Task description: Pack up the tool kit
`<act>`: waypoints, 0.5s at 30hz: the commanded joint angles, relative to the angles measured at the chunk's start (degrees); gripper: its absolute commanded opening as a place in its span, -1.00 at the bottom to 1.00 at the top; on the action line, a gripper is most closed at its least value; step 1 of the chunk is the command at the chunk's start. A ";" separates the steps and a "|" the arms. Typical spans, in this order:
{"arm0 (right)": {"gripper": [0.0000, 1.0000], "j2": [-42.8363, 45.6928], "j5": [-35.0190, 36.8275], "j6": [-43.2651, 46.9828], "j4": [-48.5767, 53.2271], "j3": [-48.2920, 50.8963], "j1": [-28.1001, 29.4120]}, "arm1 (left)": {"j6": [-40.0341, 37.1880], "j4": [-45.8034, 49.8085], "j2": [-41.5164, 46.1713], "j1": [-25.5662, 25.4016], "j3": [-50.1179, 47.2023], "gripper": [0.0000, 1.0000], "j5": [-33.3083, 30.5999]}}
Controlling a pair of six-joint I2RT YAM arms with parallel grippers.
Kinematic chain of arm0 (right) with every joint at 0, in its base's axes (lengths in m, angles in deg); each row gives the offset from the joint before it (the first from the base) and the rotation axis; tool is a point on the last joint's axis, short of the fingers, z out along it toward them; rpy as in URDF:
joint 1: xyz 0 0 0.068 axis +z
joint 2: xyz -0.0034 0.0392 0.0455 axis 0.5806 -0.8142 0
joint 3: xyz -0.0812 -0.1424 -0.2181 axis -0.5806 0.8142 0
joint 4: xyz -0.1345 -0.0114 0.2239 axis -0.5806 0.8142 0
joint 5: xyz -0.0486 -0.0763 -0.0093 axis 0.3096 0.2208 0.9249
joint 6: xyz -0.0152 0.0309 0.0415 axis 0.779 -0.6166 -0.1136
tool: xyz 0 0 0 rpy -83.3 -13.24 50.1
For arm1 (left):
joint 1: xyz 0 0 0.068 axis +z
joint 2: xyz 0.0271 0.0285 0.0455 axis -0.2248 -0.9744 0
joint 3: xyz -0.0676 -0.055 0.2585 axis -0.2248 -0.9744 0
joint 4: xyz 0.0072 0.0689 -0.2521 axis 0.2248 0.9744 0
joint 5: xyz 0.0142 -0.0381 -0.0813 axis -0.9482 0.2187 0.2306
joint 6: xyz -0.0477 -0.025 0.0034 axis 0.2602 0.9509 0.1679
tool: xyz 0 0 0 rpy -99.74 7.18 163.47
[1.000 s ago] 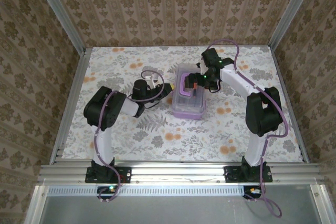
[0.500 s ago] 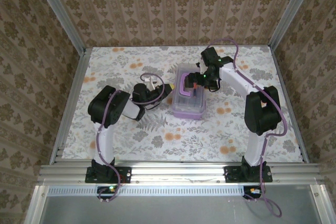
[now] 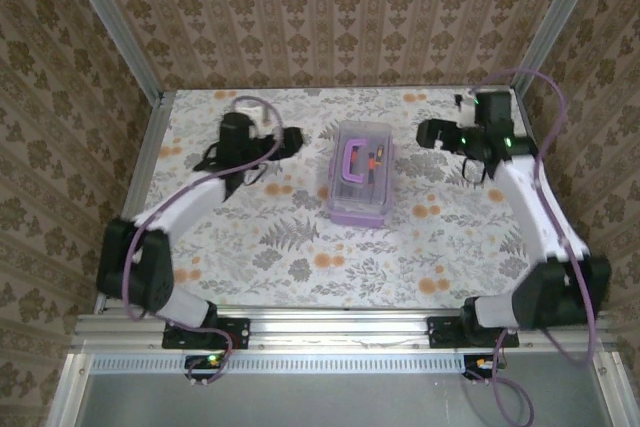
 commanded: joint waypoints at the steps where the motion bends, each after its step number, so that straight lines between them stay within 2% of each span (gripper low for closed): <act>1: 1.00 10.89 7.68 7.63 -24.26 19.85 0.01 | -8.15 -2.19 8.72 5.56 -13.60 1.00 -14.48; 3: 1.00 17.38 10.86 11.18 -45.92 36.65 -0.16 | -15.79 -15.26 13.75 6.94 -24.49 1.00 -23.27; 5: 1.00 18.10 15.45 11.14 -60.16 46.83 -0.87 | -23.19 -29.64 15.33 7.02 -32.65 1.00 -30.11; 6: 1.00 16.72 15.40 10.93 -60.93 48.33 -1.69 | -24.09 -33.15 16.33 8.01 -34.93 1.00 -31.20; 7: 1.00 14.70 15.23 10.00 -59.82 48.56 -2.39 | -28.34 -36.90 16.17 9.01 -36.56 1.00 -29.95; 8: 1.00 12.20 14.66 9.10 -60.07 48.86 -2.60 | -31.69 -39.25 15.62 9.16 -37.39 1.00 -31.44; 10: 1.00 5.92 13.67 7.42 -67.99 51.22 -2.45 | -34.68 -38.03 15.50 9.60 -37.93 1.00 -32.62; 11: 1.00 4.65 14.11 7.47 -69.06 50.72 -2.13 | -34.47 -36.98 15.11 10.55 -38.08 1.00 -31.29; 13: 1.00 0.84 13.99 8.10 -69.80 48.15 -2.14 | -29.23 -38.15 12.38 13.43 -39.78 1.00 -28.73; 15: 1.00 -3.11 12.80 6.94 -63.16 42.18 -2.62 | -27.87 -40.21 10.86 14.65 -40.27 1.00 -27.32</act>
